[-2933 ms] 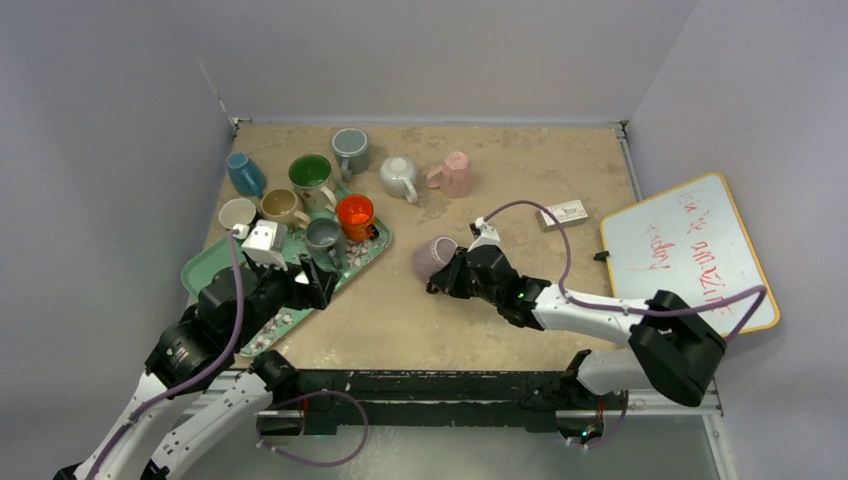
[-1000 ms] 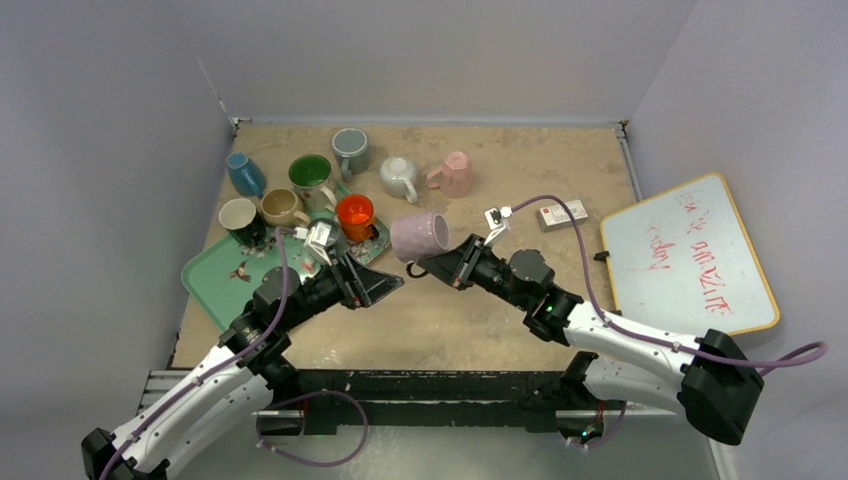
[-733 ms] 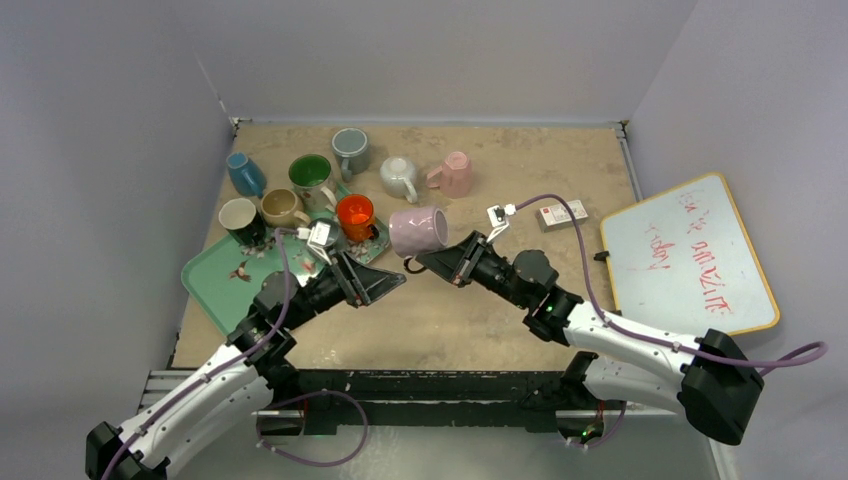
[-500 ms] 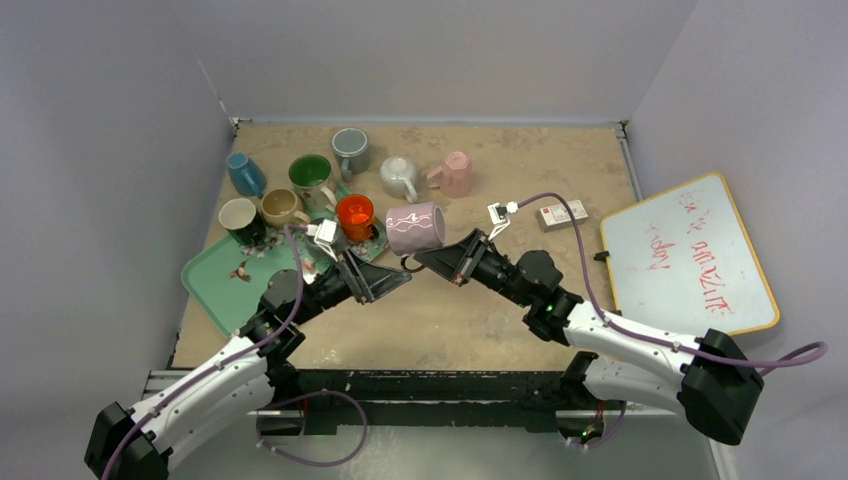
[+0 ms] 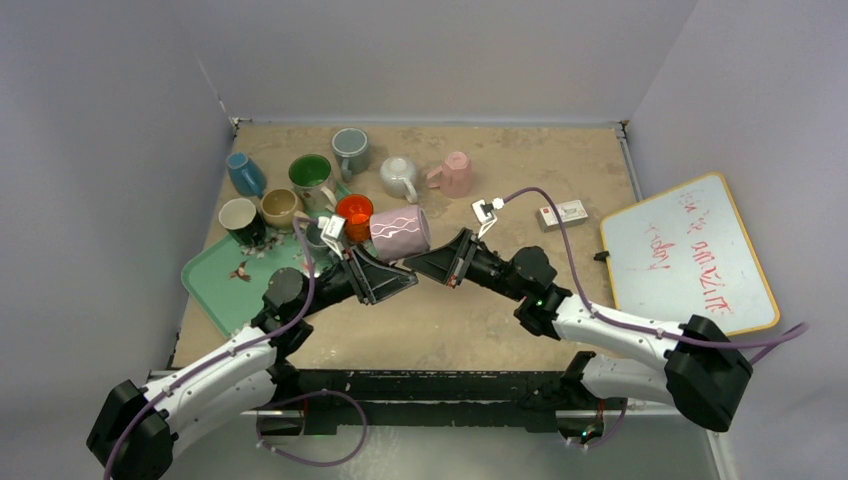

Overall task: Turn the mug right side up
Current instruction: Turn over the cup at the center of the board.

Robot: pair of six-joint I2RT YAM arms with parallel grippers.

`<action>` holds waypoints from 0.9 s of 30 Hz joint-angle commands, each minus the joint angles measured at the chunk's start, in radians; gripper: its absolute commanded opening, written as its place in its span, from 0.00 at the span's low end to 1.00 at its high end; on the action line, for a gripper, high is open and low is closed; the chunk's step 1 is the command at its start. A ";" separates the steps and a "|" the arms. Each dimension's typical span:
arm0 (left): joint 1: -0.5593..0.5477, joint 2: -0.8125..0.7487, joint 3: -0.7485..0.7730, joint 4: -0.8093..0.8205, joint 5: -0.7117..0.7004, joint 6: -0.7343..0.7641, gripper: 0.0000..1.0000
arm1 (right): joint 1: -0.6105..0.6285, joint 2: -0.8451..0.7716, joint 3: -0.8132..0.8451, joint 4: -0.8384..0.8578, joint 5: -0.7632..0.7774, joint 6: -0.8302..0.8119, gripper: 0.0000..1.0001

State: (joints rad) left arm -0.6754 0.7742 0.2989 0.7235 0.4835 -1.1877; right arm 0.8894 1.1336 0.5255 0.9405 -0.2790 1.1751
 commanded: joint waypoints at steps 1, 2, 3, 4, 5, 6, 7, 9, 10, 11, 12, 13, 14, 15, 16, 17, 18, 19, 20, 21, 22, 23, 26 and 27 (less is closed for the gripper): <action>0.000 -0.022 0.022 0.117 0.029 -0.019 0.45 | 0.020 -0.005 0.060 0.184 -0.071 0.020 0.00; 0.000 -0.030 0.022 0.116 0.027 -0.021 0.45 | 0.022 -0.003 0.056 0.191 -0.069 0.022 0.00; 0.000 -0.036 0.022 0.115 0.026 -0.025 0.45 | 0.024 -0.002 0.051 0.197 -0.070 0.024 0.00; 0.000 -0.042 0.021 0.112 0.024 -0.029 0.45 | 0.026 -0.002 0.049 0.198 -0.071 0.025 0.00; 0.000 -0.048 0.020 0.110 0.020 -0.033 0.44 | 0.027 -0.001 0.048 0.198 -0.075 0.024 0.00; 0.000 -0.052 0.020 0.108 0.016 -0.038 0.44 | 0.029 -0.001 0.047 0.198 -0.077 0.021 0.00; 0.000 -0.058 0.020 0.107 0.013 -0.042 0.43 | 0.029 -0.001 0.045 0.198 -0.079 0.021 0.00; 0.000 -0.065 0.017 0.105 -0.002 -0.058 0.41 | 0.033 -0.005 0.040 0.195 -0.080 0.017 0.00; 0.000 -0.067 0.016 0.105 -0.011 -0.066 0.40 | 0.036 -0.007 0.040 0.189 -0.080 0.012 0.00; 0.000 -0.069 0.015 0.107 -0.015 -0.072 0.39 | 0.038 -0.010 0.040 0.179 -0.079 0.008 0.00; 0.000 -0.072 0.011 0.110 -0.027 -0.076 0.38 | 0.039 -0.013 0.039 0.169 -0.077 0.002 0.00; 0.000 -0.076 0.006 0.112 -0.040 -0.082 0.37 | 0.043 -0.014 0.037 0.161 -0.076 -0.002 0.00; 0.000 -0.079 0.001 0.115 -0.054 -0.088 0.36 | 0.046 -0.015 0.035 0.159 -0.073 -0.005 0.00; 0.000 -0.081 -0.003 0.120 -0.065 -0.091 0.34 | 0.047 -0.014 0.033 0.158 -0.072 -0.007 0.00; 0.000 -0.082 -0.006 0.123 -0.070 -0.092 0.33 | 0.050 -0.013 0.032 0.158 -0.072 -0.008 0.00; 0.000 -0.081 -0.007 0.123 -0.075 -0.091 0.32 | 0.052 -0.010 0.030 0.156 -0.074 -0.008 0.00; 0.000 -0.081 -0.007 0.124 -0.077 -0.089 0.31 | 0.055 -0.007 0.030 0.154 -0.077 -0.009 0.00; 0.000 -0.079 -0.006 0.126 -0.078 -0.090 0.29 | 0.059 -0.003 0.030 0.154 -0.080 -0.012 0.00; 0.000 -0.075 -0.006 0.128 -0.080 -0.089 0.28 | 0.061 -0.001 0.027 0.155 -0.081 -0.012 0.00; 0.000 -0.072 -0.007 0.130 -0.080 -0.089 0.25 | 0.063 0.002 0.021 0.158 -0.080 -0.012 0.00; 0.000 -0.071 -0.007 0.132 -0.080 -0.086 0.22 | 0.064 0.004 0.016 0.163 -0.079 -0.012 0.00; 0.000 -0.069 -0.010 0.133 -0.080 -0.087 0.17 | 0.064 0.004 0.010 0.166 -0.078 -0.012 0.00; 0.000 -0.074 -0.019 0.133 -0.089 -0.083 0.00 | 0.064 0.005 0.003 0.166 -0.081 -0.018 0.00; 0.000 -0.078 -0.023 0.122 -0.092 -0.083 0.00 | 0.064 0.004 -0.001 0.161 -0.079 -0.026 0.00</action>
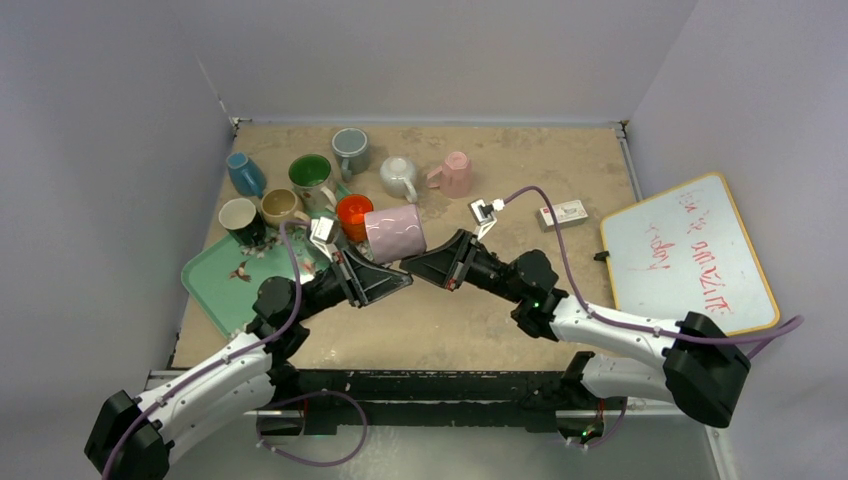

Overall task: Turn the mug right side up
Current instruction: Turn over the cup at the center of the board, then place the cup on the tray.

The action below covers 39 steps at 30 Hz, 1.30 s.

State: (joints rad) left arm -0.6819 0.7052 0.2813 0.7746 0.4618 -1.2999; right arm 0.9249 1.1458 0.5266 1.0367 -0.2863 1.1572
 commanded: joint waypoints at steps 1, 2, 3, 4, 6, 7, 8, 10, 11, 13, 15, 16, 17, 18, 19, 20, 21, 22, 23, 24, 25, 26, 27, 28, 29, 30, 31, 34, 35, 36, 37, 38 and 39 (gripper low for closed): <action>0.007 -0.015 -0.011 0.060 -0.073 0.028 0.00 | 0.029 -0.010 -0.008 0.062 -0.066 -0.013 0.00; 0.007 -0.024 -0.018 0.055 -0.076 0.029 0.00 | 0.029 -0.013 -0.012 0.061 -0.057 -0.014 0.00; 0.007 -0.033 -0.025 0.052 -0.079 0.028 0.00 | 0.029 -0.016 -0.019 0.060 -0.050 -0.015 0.02; 0.007 -0.040 -0.034 0.048 -0.083 0.028 0.00 | 0.029 -0.018 -0.024 0.062 -0.043 -0.017 0.06; 0.007 -0.062 -0.049 0.025 -0.093 0.028 0.00 | 0.029 -0.021 -0.028 0.060 -0.035 -0.019 0.13; 0.007 -0.074 -0.054 0.002 -0.101 0.028 0.00 | 0.029 -0.023 -0.029 0.055 -0.032 -0.020 0.18; 0.007 -0.088 -0.057 -0.025 -0.106 0.031 0.00 | 0.029 -0.024 -0.031 0.045 -0.030 -0.021 0.20; 0.006 -0.112 -0.063 -0.077 -0.119 0.040 0.00 | 0.029 -0.024 -0.041 0.030 -0.023 -0.023 0.24; 0.007 -0.125 -0.069 -0.094 -0.127 0.042 0.00 | 0.028 -0.024 -0.050 0.027 -0.011 -0.024 0.25; 0.007 -0.142 -0.087 -0.101 -0.142 0.041 0.00 | 0.028 -0.022 -0.067 0.016 0.009 -0.030 0.27; 0.007 -0.151 -0.103 -0.110 -0.158 0.046 0.00 | 0.029 -0.018 -0.080 0.003 0.037 -0.037 0.31; 0.007 -0.151 -0.109 -0.117 -0.166 0.047 0.00 | 0.029 -0.016 -0.084 0.001 0.045 -0.039 0.32; 0.007 -0.151 -0.115 -0.121 -0.172 0.047 0.00 | 0.029 -0.014 -0.086 0.002 0.049 -0.042 0.33; 0.007 -0.149 -0.121 -0.121 -0.177 0.047 0.00 | 0.029 -0.013 -0.088 -0.001 0.052 -0.045 0.35; 0.007 -0.145 -0.126 -0.122 -0.181 0.047 0.00 | 0.027 -0.012 -0.088 -0.009 0.056 -0.045 0.35; 0.007 -0.141 -0.131 -0.125 -0.186 0.048 0.00 | 0.028 -0.013 -0.088 -0.021 0.060 -0.047 0.36; 0.006 -0.137 -0.133 -0.127 -0.190 0.049 0.00 | 0.029 -0.015 -0.087 -0.037 0.064 -0.047 0.37; 0.007 -0.133 -0.138 -0.132 -0.195 0.050 0.00 | 0.028 -0.020 -0.087 -0.060 0.069 -0.047 0.38; 0.007 -0.129 -0.142 -0.135 -0.200 0.055 0.00 | 0.028 -0.026 -0.088 -0.086 0.073 -0.051 0.40; 0.007 -0.126 -0.145 -0.140 -0.206 0.059 0.00 | 0.028 -0.037 -0.089 -0.115 0.081 -0.055 0.42; 0.007 -0.123 -0.149 -0.148 -0.213 0.064 0.00 | 0.028 -0.056 -0.090 -0.150 0.090 -0.061 0.46; 0.007 -0.122 -0.151 -0.158 -0.219 0.070 0.00 | 0.027 -0.068 -0.092 -0.180 0.099 -0.069 0.49; 0.007 -0.122 -0.151 -0.172 -0.224 0.081 0.00 | 0.028 -0.094 -0.094 -0.212 0.109 -0.074 0.53; 0.007 -0.123 -0.150 -0.191 -0.231 0.091 0.00 | 0.027 -0.117 -0.094 -0.260 0.122 -0.081 0.57; 0.007 -0.124 -0.149 -0.209 -0.237 0.100 0.00 | 0.028 -0.142 -0.093 -0.294 0.132 -0.090 0.62; 0.007 -0.127 -0.146 -0.226 -0.244 0.117 0.00 | 0.028 -0.169 -0.089 -0.337 0.145 -0.101 0.67; 0.006 -0.127 -0.141 -0.251 -0.250 0.132 0.00 | 0.028 -0.198 -0.085 -0.379 0.160 -0.115 0.75; 0.007 -0.130 -0.109 -0.341 -0.270 0.180 0.00 | 0.028 -0.276 -0.061 -0.506 0.211 -0.153 0.95; 0.007 -0.131 -0.098 -0.369 -0.279 0.196 0.00 | 0.028 -0.299 -0.051 -0.543 0.227 -0.167 0.98; 0.007 -0.132 -0.089 -0.393 -0.285 0.207 0.00 | 0.028 -0.319 -0.044 -0.572 0.242 -0.179 0.99; 0.007 -0.133 -0.081 -0.410 -0.292 0.216 0.00 | 0.027 -0.336 -0.038 -0.597 0.256 -0.188 0.99; 0.007 -0.133 -0.075 -0.429 -0.298 0.223 0.00 | 0.028 -0.351 -0.034 -0.617 0.266 -0.194 0.99; 0.007 -0.133 -0.068 -0.449 -0.304 0.232 0.00 | 0.028 -0.363 -0.033 -0.632 0.272 -0.198 0.99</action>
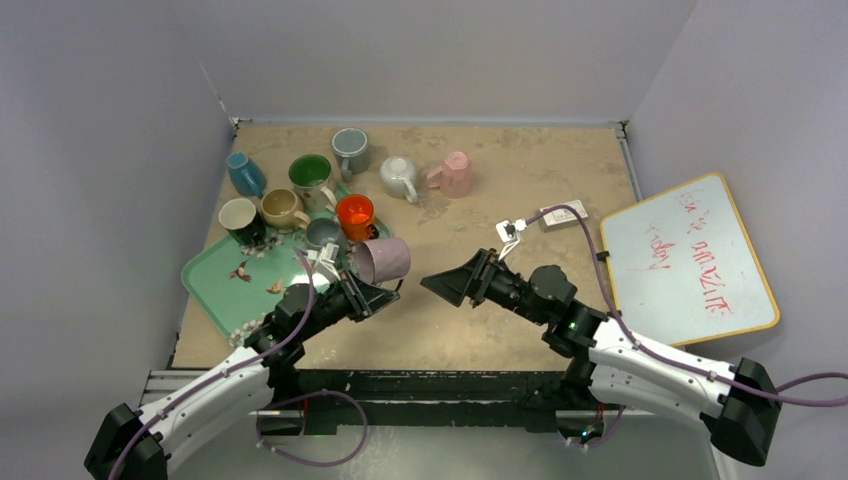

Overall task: Turn the mug right side up
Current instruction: Place the cup on the tray.

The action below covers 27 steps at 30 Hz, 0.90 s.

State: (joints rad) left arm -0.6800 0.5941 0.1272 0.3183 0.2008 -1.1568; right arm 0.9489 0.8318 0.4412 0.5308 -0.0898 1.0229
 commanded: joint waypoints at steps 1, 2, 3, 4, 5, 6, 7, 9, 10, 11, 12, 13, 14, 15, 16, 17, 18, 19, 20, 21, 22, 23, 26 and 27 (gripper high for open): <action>0.005 -0.024 0.101 -0.023 -0.046 0.099 0.00 | 0.004 -0.060 0.051 -0.139 0.078 -0.065 0.99; 0.005 -0.025 0.113 -0.051 -0.051 0.109 0.00 | 0.004 -0.063 0.051 -0.150 0.080 -0.066 0.99; 0.005 -0.027 0.125 -0.079 -0.055 0.119 0.00 | 0.004 -0.066 0.048 -0.159 0.082 -0.065 0.99; 0.005 -0.031 0.137 -0.105 -0.060 0.129 0.00 | 0.004 -0.065 0.045 -0.161 0.082 -0.061 0.99; 0.005 -0.038 0.147 -0.128 -0.065 0.137 0.00 | 0.004 -0.063 0.042 -0.160 0.082 -0.058 0.99; 0.004 -0.049 0.154 -0.148 -0.074 0.143 0.00 | 0.004 -0.061 0.040 -0.159 0.082 -0.055 0.99; 0.005 -0.062 0.162 -0.169 -0.083 0.147 0.00 | 0.004 -0.058 0.037 -0.158 0.082 -0.054 0.99; 0.005 -0.088 0.181 -0.224 -0.104 0.154 0.00 | 0.004 -0.054 0.036 -0.158 0.083 -0.052 0.99; 0.005 -0.102 0.193 -0.260 -0.115 0.158 0.00 | 0.004 -0.055 0.034 -0.158 0.086 -0.051 0.99; 0.005 -0.115 0.209 -0.298 -0.127 0.165 0.00 | 0.004 -0.057 0.033 -0.159 0.087 -0.049 0.99; 0.005 -0.128 0.225 -0.351 -0.140 0.174 0.00 | 0.004 -0.059 0.033 -0.162 0.088 -0.050 0.99; 0.005 -0.144 0.242 -0.399 -0.156 0.183 0.00 | 0.004 -0.063 0.032 -0.167 0.088 -0.050 0.99; 0.005 -0.160 0.262 -0.439 -0.176 0.197 0.00 | 0.004 -0.066 0.033 -0.174 0.088 -0.051 0.99; 0.005 -0.185 0.282 -0.481 -0.195 0.216 0.00 | 0.004 -0.070 0.032 -0.184 0.088 -0.050 0.99; 0.004 -0.198 0.303 -0.516 -0.227 0.225 0.00 | 0.004 -0.074 0.033 -0.189 0.102 -0.049 0.99; 0.005 -0.215 0.325 -0.551 -0.255 0.239 0.00 | 0.004 -0.078 0.034 -0.197 0.106 -0.049 0.99; 0.005 -0.234 0.356 -0.582 -0.288 0.256 0.00 | 0.004 -0.082 0.034 -0.204 0.106 -0.050 0.99; 0.005 -0.246 0.376 -0.615 -0.303 0.266 0.00 | 0.003 -0.085 0.038 -0.210 0.106 -0.051 0.99; 0.005 -0.250 0.401 -0.650 -0.336 0.279 0.00 | 0.003 -0.090 0.039 -0.216 0.107 -0.053 0.99; 0.005 -0.249 0.432 -0.684 -0.360 0.290 0.00 | 0.004 -0.093 0.040 -0.221 0.107 -0.054 0.99; 0.005 -0.244 0.473 -0.724 -0.384 0.300 0.00 | 0.003 -0.098 0.041 -0.225 0.108 -0.055 0.99; 0.005 -0.238 0.498 -0.763 -0.409 0.307 0.00 | 0.004 -0.099 0.041 -0.228 0.108 -0.056 0.99; 0.005 -0.219 0.565 -0.892 -0.505 0.310 0.00 | 0.004 -0.108 0.032 -0.232 0.111 -0.054 0.99; 0.005 -0.215 0.579 -0.922 -0.540 0.307 0.00 | 0.004 -0.111 0.031 -0.234 0.112 -0.053 0.99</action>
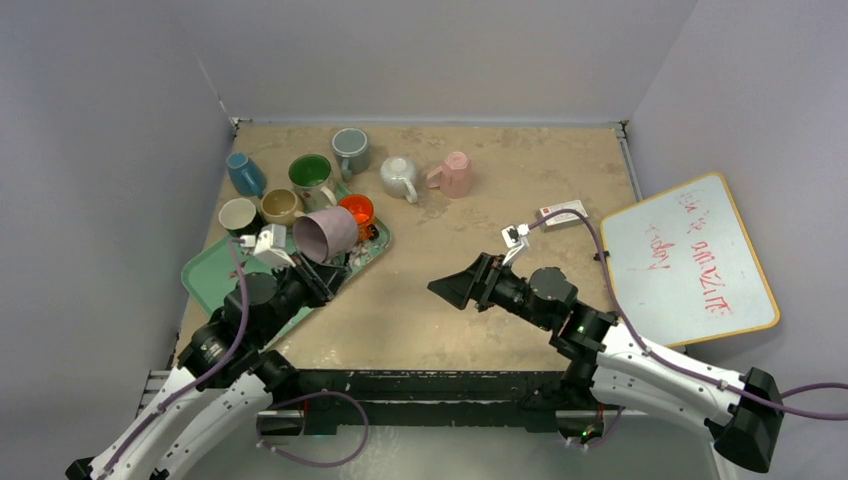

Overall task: Turn the mug right side up
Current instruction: Place the cup on the tray.

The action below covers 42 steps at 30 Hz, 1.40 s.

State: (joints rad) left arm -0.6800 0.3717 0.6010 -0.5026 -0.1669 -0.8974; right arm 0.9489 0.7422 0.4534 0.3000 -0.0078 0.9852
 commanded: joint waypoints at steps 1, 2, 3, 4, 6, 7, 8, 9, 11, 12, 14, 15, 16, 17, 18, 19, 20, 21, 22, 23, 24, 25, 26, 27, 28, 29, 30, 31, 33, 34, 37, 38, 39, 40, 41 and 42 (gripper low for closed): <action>0.005 0.010 0.117 -0.131 -0.211 0.042 0.00 | 0.004 -0.026 0.015 -0.006 0.032 -0.014 0.99; 0.005 0.014 0.129 -0.168 -0.255 0.028 0.00 | 0.004 -0.029 0.012 -0.010 0.033 -0.013 0.99; 0.005 0.021 0.146 -0.222 -0.309 0.000 0.00 | 0.004 -0.037 0.010 -0.015 0.035 -0.013 0.99; 0.005 0.029 0.158 -0.259 -0.350 -0.017 0.00 | 0.004 -0.044 0.009 -0.019 0.037 -0.013 0.99; 0.005 0.048 0.181 -0.310 -0.406 -0.024 0.00 | 0.003 -0.059 0.008 -0.031 0.040 -0.012 0.99; 0.005 0.063 0.192 -0.333 -0.428 -0.032 0.00 | 0.004 -0.067 0.008 -0.041 0.043 -0.012 0.99; 0.005 0.075 0.200 -0.361 -0.452 -0.045 0.00 | 0.004 -0.076 0.007 -0.048 0.046 -0.013 0.99; 0.005 0.086 0.206 -0.387 -0.477 -0.065 0.00 | 0.003 -0.086 0.007 -0.060 0.051 -0.014 0.99; 0.004 0.104 0.210 -0.447 -0.540 -0.111 0.00 | 0.003 -0.102 0.004 -0.075 0.056 -0.017 0.99; 0.005 0.111 0.209 -0.481 -0.563 -0.138 0.00 | 0.004 -0.110 0.003 -0.081 0.058 -0.016 0.99; 0.005 0.122 0.191 -0.512 -0.590 -0.189 0.00 | 0.004 -0.127 -0.001 -0.091 0.058 -0.016 0.99; 0.005 0.130 0.175 -0.524 -0.598 -0.222 0.00 | 0.003 -0.135 -0.002 -0.096 0.060 -0.016 0.99; 0.005 0.140 0.162 -0.540 -0.606 -0.259 0.00 | 0.003 -0.144 -0.004 -0.101 0.064 -0.017 0.99; 0.005 0.158 0.150 -0.554 -0.617 -0.299 0.00 | 0.004 -0.154 -0.004 -0.110 0.066 -0.019 0.99; 0.005 0.173 0.145 -0.568 -0.629 -0.321 0.00 | 0.004 -0.161 -0.003 -0.115 0.067 -0.020 0.99; 0.005 0.186 0.141 -0.577 -0.638 -0.349 0.00 | 0.004 -0.171 -0.002 -0.126 0.070 -0.023 0.99; 0.005 0.200 0.137 -0.574 -0.646 -0.354 0.00 | 0.004 -0.178 -0.001 -0.135 0.071 -0.024 0.99; 0.005 0.213 0.131 -0.568 -0.653 -0.357 0.00 | 0.003 -0.185 -0.001 -0.144 0.073 -0.026 0.99; 0.005 0.227 0.126 -0.561 -0.662 -0.359 0.00 | 0.003 -0.194 -0.001 -0.152 0.076 -0.028 0.99; 0.005 0.238 0.121 -0.553 -0.670 -0.360 0.00 | 0.004 -0.200 -0.001 -0.161 0.078 -0.030 0.99; 0.005 0.247 0.117 -0.535 -0.675 -0.353 0.00 | 0.004 -0.208 -0.001 -0.167 0.081 -0.031 0.99; 0.005 0.259 0.113 -0.524 -0.676 -0.345 0.00 | 0.003 -0.215 -0.002 -0.173 0.085 -0.032 0.99; 0.005 0.271 0.111 -0.512 -0.677 -0.337 0.00 | 0.003 -0.220 -0.002 -0.177 0.086 -0.032 0.99; 0.005 0.282 0.107 -0.500 -0.677 -0.330 0.00 | 0.004 -0.227 -0.002 -0.180 0.087 -0.034 0.99; 0.005 0.292 0.102 -0.492 -0.679 -0.327 0.00 | 0.004 -0.234 -0.001 -0.184 0.087 -0.038 0.99; 0.005 0.300 0.094 -0.481 -0.688 -0.326 0.00 | 0.004 -0.239 0.001 -0.190 0.087 -0.042 0.99; 0.005 0.309 0.083 -0.476 -0.701 -0.331 0.00 | 0.004 -0.243 0.004 -0.199 0.090 -0.045 0.99; 0.005 0.314 0.078 -0.476 -0.714 -0.336 0.00 | 0.004 -0.248 0.007 -0.205 0.090 -0.047 0.99; 0.005 0.327 0.068 -0.479 -0.737 -0.348 0.00 | 0.003 -0.260 0.011 -0.221 0.089 -0.051 0.99; 0.006 0.332 0.065 -0.484 -0.748 -0.359 0.00 | 0.003 -0.266 0.013 -0.232 0.090 -0.051 0.99; 0.006 0.343 0.062 -0.486 -0.775 -0.375 0.00 | 0.004 -0.290 0.015 -0.261 0.096 -0.056 0.99; 0.006 0.344 0.059 -0.479 -0.781 -0.377 0.00 | 0.004 -0.298 0.015 -0.268 0.100 -0.058 0.99; 0.007 0.347 0.054 -0.472 -0.778 -0.378 0.00 | 0.004 -0.307 0.013 -0.276 0.107 -0.057 0.99; 0.006 0.353 0.049 -0.468 -0.768 -0.382 0.00 | 0.004 -0.317 0.012 -0.281 0.110 -0.057 0.99; 0.006 0.357 0.046 -0.466 -0.753 -0.389 0.00 | 0.004 -0.325 0.012 -0.285 0.113 -0.057 0.99; 0.006 0.363 0.042 -0.465 -0.734 -0.397 0.00 | 0.004 -0.330 0.011 -0.290 0.115 -0.058 0.99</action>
State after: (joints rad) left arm -0.6762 0.7238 0.6502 -1.0271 -0.8532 -1.2480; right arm 0.9489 0.4408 0.4500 0.0319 0.0704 0.9482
